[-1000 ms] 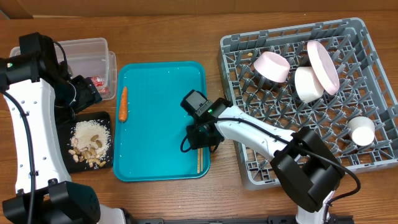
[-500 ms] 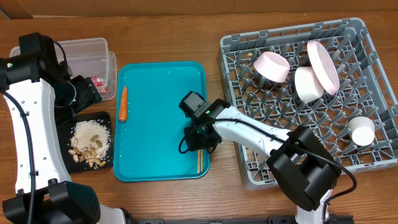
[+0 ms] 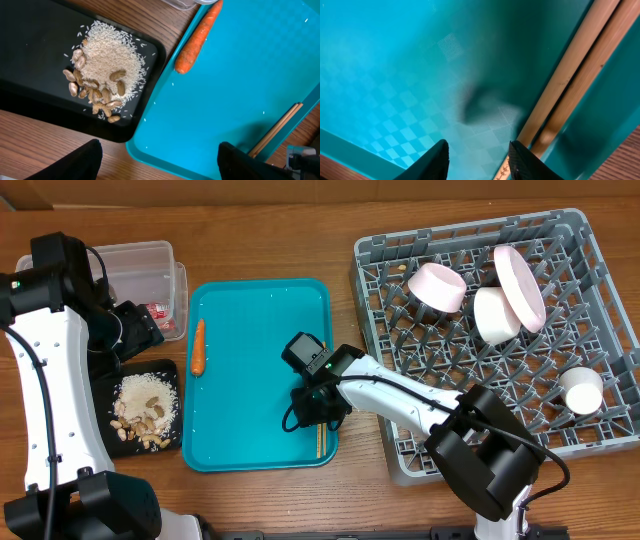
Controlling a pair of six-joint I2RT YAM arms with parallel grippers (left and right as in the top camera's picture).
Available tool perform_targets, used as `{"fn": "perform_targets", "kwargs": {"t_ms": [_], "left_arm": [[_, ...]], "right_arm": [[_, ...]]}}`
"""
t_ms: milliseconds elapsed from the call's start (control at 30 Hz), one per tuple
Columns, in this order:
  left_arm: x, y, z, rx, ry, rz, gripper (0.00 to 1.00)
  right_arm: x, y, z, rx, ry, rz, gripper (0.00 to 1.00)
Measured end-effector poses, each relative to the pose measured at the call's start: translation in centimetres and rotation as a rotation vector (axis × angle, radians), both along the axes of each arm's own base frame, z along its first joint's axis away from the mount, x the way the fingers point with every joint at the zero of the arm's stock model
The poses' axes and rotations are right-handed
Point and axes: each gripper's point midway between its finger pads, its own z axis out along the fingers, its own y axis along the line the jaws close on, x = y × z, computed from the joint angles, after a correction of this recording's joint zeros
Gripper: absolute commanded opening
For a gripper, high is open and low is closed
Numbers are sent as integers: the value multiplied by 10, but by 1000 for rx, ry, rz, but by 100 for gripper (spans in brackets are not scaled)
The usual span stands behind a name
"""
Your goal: Sort waste into correct bins and load items into the dishwasher
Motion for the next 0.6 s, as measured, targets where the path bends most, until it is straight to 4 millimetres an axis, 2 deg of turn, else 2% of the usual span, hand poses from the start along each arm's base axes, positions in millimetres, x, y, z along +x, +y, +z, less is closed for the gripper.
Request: {"fn": "perform_targets", "kwargs": {"t_ms": [367,600], "left_arm": [[0,0,0,0,0,0,76],[0,0,0,0,0,0,76]], "right_arm": [[14,-13,-1,-17,-10,-43,43],[15,-15,-1,-22,-10,-49,43]]}}
